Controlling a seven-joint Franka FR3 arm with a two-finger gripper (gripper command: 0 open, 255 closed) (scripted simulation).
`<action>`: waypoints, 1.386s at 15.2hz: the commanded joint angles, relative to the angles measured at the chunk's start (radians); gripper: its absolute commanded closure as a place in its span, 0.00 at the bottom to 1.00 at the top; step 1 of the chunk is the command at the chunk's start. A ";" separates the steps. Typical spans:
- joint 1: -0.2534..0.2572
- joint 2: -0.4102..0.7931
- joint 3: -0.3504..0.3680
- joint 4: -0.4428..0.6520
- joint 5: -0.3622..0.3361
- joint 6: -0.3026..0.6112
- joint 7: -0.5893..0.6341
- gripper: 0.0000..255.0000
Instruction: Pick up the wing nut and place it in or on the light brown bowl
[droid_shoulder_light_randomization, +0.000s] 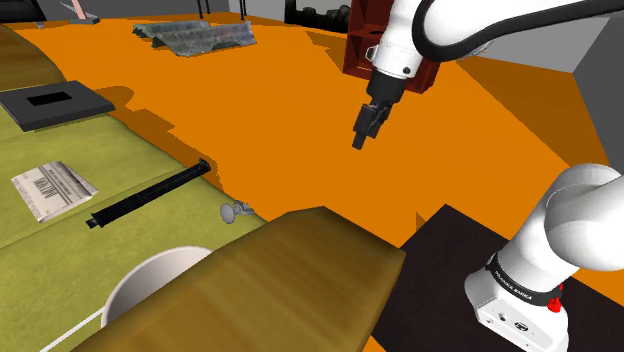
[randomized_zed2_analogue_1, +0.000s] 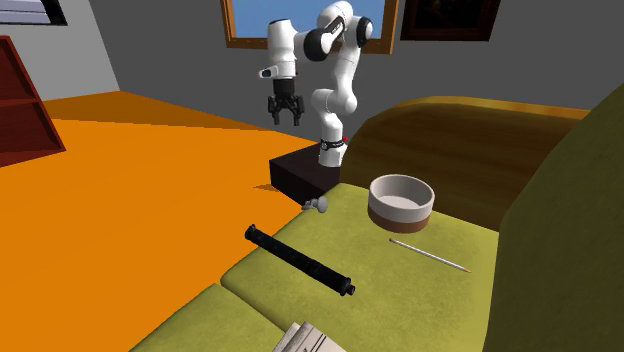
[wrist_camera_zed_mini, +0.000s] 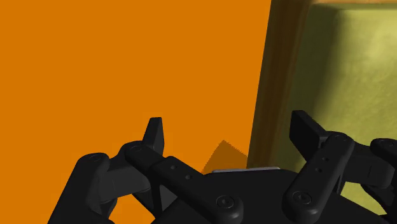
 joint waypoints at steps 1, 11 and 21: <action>0.017 0.060 0.017 0.010 0.024 0.060 0.000 0.00; 0.096 0.371 0.102 0.133 0.114 0.296 0.000 0.00; 0.172 0.698 0.170 0.362 0.125 0.452 0.015 0.00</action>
